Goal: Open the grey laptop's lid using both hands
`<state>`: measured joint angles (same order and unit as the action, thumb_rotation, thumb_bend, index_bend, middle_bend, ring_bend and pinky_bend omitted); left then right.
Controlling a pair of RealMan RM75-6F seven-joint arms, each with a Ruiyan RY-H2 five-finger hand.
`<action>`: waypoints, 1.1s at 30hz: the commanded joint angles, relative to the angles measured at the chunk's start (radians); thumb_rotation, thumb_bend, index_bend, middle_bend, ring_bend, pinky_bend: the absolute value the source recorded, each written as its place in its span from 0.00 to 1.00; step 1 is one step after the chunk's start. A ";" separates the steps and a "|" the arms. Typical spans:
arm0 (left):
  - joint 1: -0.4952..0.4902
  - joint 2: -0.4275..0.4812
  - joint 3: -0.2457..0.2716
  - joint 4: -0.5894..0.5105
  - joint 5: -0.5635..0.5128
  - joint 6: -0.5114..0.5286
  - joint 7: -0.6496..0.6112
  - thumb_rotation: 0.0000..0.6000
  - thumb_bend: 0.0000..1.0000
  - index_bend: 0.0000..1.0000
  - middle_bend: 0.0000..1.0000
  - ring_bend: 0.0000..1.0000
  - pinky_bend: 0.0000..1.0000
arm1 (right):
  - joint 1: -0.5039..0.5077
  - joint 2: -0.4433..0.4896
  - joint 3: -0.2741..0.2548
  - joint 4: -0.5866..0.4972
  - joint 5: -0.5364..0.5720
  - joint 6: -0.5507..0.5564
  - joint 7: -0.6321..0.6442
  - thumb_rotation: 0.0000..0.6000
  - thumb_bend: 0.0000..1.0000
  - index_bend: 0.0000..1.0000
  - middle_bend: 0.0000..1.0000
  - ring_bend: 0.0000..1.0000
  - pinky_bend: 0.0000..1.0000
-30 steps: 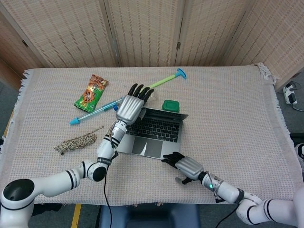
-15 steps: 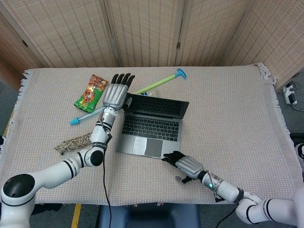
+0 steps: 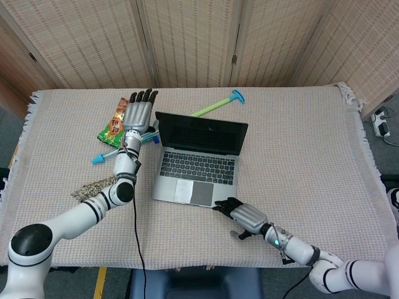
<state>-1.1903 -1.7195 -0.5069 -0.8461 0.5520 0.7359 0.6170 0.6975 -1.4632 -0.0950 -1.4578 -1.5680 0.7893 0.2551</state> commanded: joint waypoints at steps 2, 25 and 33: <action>0.025 0.031 0.030 -0.044 0.029 0.015 -0.023 1.00 0.44 0.03 0.06 0.00 0.00 | -0.005 0.003 -0.002 -0.003 -0.009 0.017 -0.001 1.00 0.47 0.00 0.00 0.01 0.00; 0.467 0.359 0.264 -0.616 0.337 0.403 -0.269 1.00 0.44 0.09 0.06 0.00 0.00 | -0.222 0.259 -0.005 -0.134 -0.031 0.432 -0.119 1.00 0.47 0.00 0.00 0.07 0.00; 0.686 0.429 0.396 -0.722 0.530 0.641 -0.367 1.00 0.44 0.11 0.07 0.00 0.00 | -0.357 0.360 -0.001 -0.136 0.033 0.574 -0.129 1.00 0.47 0.00 0.00 0.08 0.00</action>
<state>-0.5798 -1.3255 -0.1598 -1.5144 1.0338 1.2988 0.2952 0.3663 -1.1202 -0.0976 -1.5960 -1.5517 1.3396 0.1257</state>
